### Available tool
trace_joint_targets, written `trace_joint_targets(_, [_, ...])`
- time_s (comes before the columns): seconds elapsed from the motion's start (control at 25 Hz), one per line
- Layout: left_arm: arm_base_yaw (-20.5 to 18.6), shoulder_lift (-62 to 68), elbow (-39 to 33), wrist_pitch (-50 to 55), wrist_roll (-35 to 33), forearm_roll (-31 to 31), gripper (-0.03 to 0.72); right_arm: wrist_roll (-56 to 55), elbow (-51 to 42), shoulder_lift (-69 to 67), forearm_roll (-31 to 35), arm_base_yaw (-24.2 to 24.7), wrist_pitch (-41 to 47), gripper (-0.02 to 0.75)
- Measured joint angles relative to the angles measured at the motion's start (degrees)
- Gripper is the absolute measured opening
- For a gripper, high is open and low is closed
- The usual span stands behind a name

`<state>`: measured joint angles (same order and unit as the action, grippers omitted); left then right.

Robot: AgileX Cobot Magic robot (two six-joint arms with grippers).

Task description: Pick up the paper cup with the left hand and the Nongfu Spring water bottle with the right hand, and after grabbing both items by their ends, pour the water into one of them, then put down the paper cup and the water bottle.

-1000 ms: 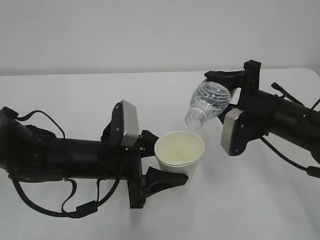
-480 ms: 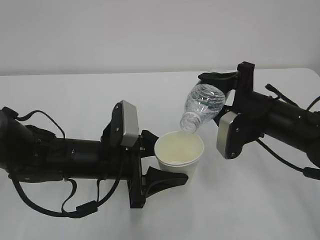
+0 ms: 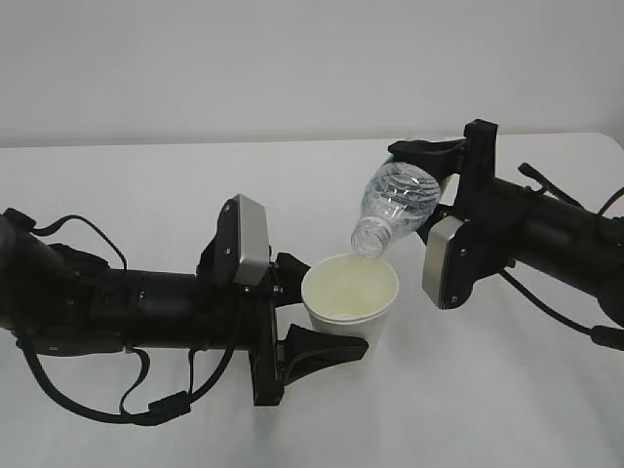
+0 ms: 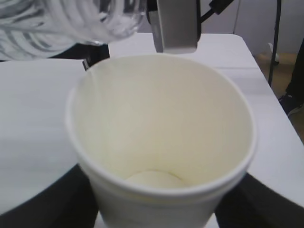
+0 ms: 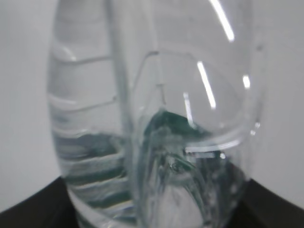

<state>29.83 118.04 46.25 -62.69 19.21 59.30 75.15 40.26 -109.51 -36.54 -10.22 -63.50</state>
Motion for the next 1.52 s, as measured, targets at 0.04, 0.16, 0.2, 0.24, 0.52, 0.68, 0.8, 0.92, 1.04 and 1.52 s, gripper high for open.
trace_joint_targets(0.04, [0.0, 0.0, 0.0, -0.12, 0.0, 0.0, 0.482, 0.04, 0.0, 0.0, 0.0, 0.0, 0.0, 0.466])
trace_joint_targets(0.16, [0.0, 0.0, 0.0, -0.37, 0.0, 0.0, 0.482, 0.26, 0.0, 0.0, 0.0, 0.0, 0.0, 0.466])
trace_joint_targets(0.2, [0.0, 0.0, 0.0, -0.37, 0.0, 0.0, 0.482, 0.41, 0.0, 0.0, 0.0, 0.0, 0.0, 0.466])
trace_joint_targets(0.24, [0.0, 0.0, 0.0, -0.37, 0.0, 0.0, 0.482, 0.54, 0.0, 0.0, 0.0, 0.0, 0.0, 0.466])
trace_joint_targets(0.52, [0.0, 0.0, 0.0, -0.37, 0.0, 0.0, 0.482, 0.92, 0.0, 0.0, 0.09, 0.0, 0.0, 0.466])
trace_joint_targets(0.68, [0.0, 0.0, 0.0, -0.37, 0.0, 0.0, 0.482, 1.26, 0.0, 0.0, 0.09, 0.0, 0.0, 0.466])
trace_joint_targets(0.8, [0.0, 0.0, 0.0, -0.37, 0.0, 0.0, 0.482, 1.47, 0.0, 0.0, 0.09, 0.0, 0.0, 0.466])
trace_joint_targets(0.92, [0.0, 0.0, 0.0, -0.37, 0.0, 0.0, 0.482, 2.27, 0.0, 0.0, 0.09, 0.0, 0.0, 0.466])
trace_joint_targets(1.04, [0.0, 0.0, 0.0, -0.37, 0.0, 0.0, 0.482, 2.5, 0.0, 0.0, 0.09, 0.0, 0.0, 0.466])
trace_joint_targets(1.52, [0.0, 0.0, 0.0, -0.37, 0.0, 0.0, 0.482, 3.71, 0.0, 0.0, 0.09, 0.0, 0.0, 0.466])
